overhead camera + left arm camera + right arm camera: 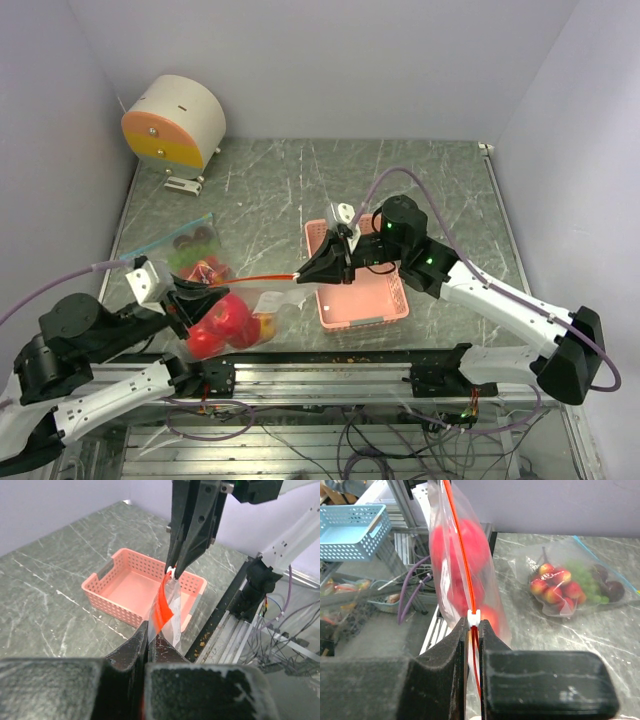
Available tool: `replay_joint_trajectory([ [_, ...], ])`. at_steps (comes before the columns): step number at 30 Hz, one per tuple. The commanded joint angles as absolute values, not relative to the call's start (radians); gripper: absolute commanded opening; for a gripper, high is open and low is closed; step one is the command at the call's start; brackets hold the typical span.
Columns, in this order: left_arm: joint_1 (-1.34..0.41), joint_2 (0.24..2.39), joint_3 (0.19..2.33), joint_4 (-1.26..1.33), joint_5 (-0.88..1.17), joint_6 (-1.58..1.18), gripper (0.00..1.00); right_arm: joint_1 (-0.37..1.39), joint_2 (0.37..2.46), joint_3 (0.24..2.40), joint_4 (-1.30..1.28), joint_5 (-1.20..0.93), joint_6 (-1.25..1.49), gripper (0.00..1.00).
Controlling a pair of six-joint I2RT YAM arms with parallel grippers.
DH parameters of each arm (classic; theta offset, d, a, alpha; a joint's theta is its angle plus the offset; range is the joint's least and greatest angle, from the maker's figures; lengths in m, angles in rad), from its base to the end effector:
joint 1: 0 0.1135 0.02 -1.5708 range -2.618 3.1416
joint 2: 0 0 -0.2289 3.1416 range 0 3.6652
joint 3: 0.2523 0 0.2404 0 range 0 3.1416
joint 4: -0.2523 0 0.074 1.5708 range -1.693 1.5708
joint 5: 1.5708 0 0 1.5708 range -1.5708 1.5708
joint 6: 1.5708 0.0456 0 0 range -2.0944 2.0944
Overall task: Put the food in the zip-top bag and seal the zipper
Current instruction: Zip the zipper food storage bag.
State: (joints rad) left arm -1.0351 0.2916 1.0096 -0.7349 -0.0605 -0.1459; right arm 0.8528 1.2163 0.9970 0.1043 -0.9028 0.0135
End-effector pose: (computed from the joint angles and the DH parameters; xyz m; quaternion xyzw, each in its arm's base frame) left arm 0.0310 -0.0468 0.3756 0.2874 0.6526 -0.3723 0.5941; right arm 0.1588 0.2362 0.3244 -0.5388 0.4953 0.5469 0.4067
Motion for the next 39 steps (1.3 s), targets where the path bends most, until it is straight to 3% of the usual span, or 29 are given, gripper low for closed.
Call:
replay_joint_trajectory([
  [1,-1.033,0.250,1.074,-0.716,-0.146,-0.135,0.07,0.821,1.200,0.956,0.073,-0.863,-0.036,0.05],
  [20,-1.033,0.200,1.150,-0.788,-0.249,-0.141,0.07,0.775,1.206,0.924,0.033,-0.635,-0.062,0.00],
  [21,-1.033,0.201,1.143,-0.778,-0.252,-0.145,0.07,0.775,1.205,0.927,0.038,-0.620,-0.046,0.08],
  [25,-1.032,0.232,1.087,-0.695,-0.296,-0.226,0.07,0.773,1.192,0.951,0.046,-0.510,0.052,0.63],
  [27,-1.032,0.257,1.048,-0.631,-0.347,-0.288,0.07,0.772,1.177,0.959,0.041,-0.456,0.091,0.97],
  [33,-1.032,0.351,0.917,-0.368,-0.557,-0.349,0.07,0.770,1.111,0.939,0.065,-0.310,0.207,1.00],
  [39,-1.032,0.526,0.887,-0.123,-0.792,-0.225,0.07,0.770,1.066,0.928,0.037,-0.169,0.292,1.00],
])
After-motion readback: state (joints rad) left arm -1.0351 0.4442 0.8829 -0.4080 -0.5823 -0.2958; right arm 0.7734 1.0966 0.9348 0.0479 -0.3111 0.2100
